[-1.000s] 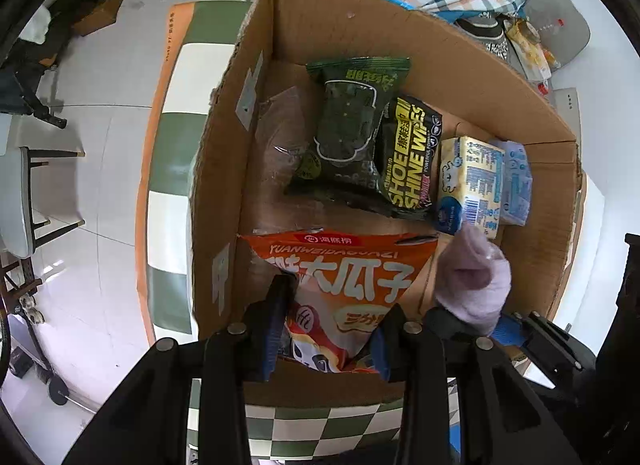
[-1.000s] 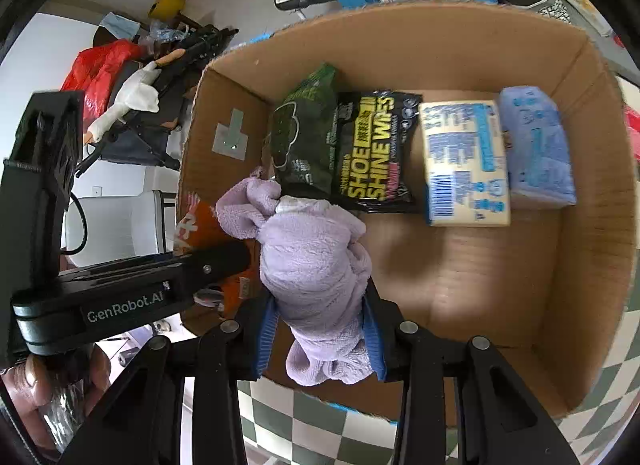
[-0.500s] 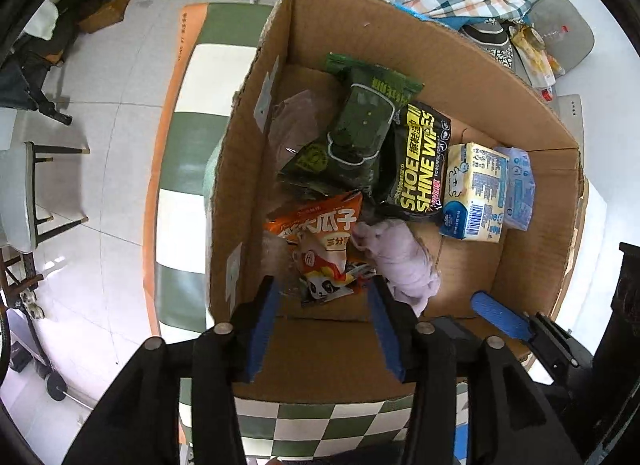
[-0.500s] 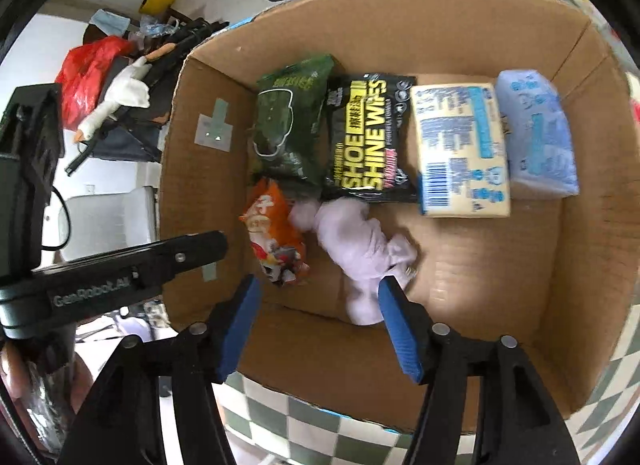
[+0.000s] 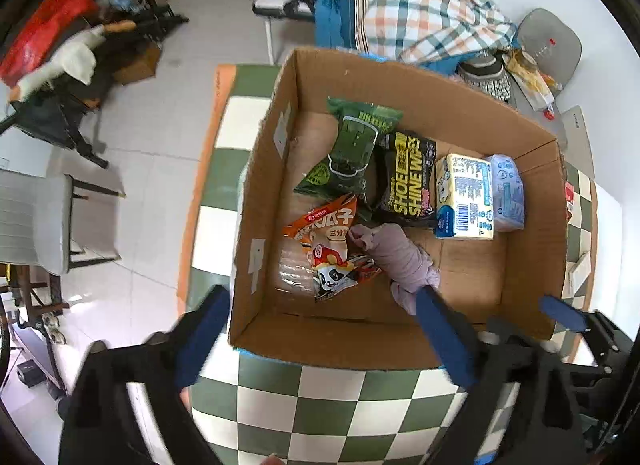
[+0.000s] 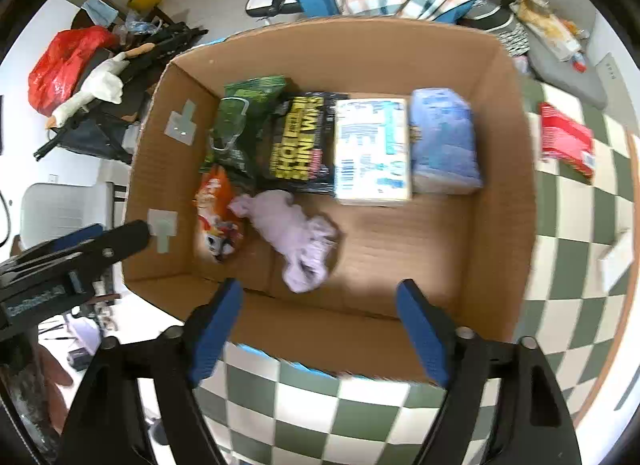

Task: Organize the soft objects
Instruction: 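Carry the orange bag and lilac cloth into the box and release, then lift both open tools away from the box toward the remaining items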

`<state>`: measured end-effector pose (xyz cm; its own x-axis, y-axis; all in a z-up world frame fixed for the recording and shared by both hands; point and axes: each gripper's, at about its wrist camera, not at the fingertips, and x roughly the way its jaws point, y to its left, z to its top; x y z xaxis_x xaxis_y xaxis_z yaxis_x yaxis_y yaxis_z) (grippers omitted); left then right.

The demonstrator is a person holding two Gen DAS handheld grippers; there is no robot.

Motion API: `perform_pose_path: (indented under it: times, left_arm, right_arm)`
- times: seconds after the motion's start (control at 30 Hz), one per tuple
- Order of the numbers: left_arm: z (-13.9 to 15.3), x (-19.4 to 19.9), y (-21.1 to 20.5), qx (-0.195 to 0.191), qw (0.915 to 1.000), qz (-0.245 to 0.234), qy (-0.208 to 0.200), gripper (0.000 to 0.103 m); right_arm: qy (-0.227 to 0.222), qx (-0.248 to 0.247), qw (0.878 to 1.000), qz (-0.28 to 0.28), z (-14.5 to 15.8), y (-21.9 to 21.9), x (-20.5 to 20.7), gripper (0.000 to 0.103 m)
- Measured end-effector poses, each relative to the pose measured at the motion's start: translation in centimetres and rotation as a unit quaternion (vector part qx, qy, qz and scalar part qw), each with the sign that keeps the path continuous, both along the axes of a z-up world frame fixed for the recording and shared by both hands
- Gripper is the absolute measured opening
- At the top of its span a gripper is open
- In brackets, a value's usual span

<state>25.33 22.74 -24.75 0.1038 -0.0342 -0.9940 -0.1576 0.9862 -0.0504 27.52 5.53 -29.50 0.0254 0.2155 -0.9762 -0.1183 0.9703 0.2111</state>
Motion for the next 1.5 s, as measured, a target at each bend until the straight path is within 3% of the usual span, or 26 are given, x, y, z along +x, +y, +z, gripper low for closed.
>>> perform_pose_path:
  times: [0.07, 0.37, 0.87, 1.07, 1.3, 1.43, 1.5]
  left_arm:
    - [0.9, -0.8, -0.6, 0.015, 0.9997, -0.001, -0.019, 0.099]
    - [4.7, -4.2, -3.0, 0.049, 0.9947, -0.002, -0.090, 0.100]
    - [12.3, -9.6, -6.9, 0.065, 0.9822, -0.023, -0.175, 0.103]
    - [14.0, -9.7, -9.1, 0.052, 0.9803, -0.045, -0.185, 0.103]
    - [14.6, -6.1, -16.3, 0.053, 0.9716, -0.132, -0.190, 0.103]
    - [12.9, -2.0, -23.2, 0.078, 0.9540, -0.228, -0.178, 0.103]
    - [10.8, 0.9, -27.7, 0.104, 0.9376, -0.293, -0.155, 0.103]
  right_arm:
    - [-0.014, -0.021, 1.000, -0.002, 0.7, -0.8, -0.6, 0.097]
    - [-0.084, -0.082, 0.993, -0.012, 5.4, -3.9, -4.1, 0.098]
    - [-0.171, -0.073, 0.982, -0.026, 14.6, -6.5, -10.5, 0.103]
    - [-0.173, -0.041, 0.983, -0.040, 16.4, -8.5, -11.7, 0.103]
    - [-0.145, -0.018, 0.982, -0.124, 15.2, -16.3, -10.4, 0.103]
    - [-0.113, -0.021, 0.975, -0.190, 12.8, -23.4, -8.7, 0.103]
    - [-0.095, -0.029, 0.970, -0.221, 11.1, -27.3, -7.4, 0.103]
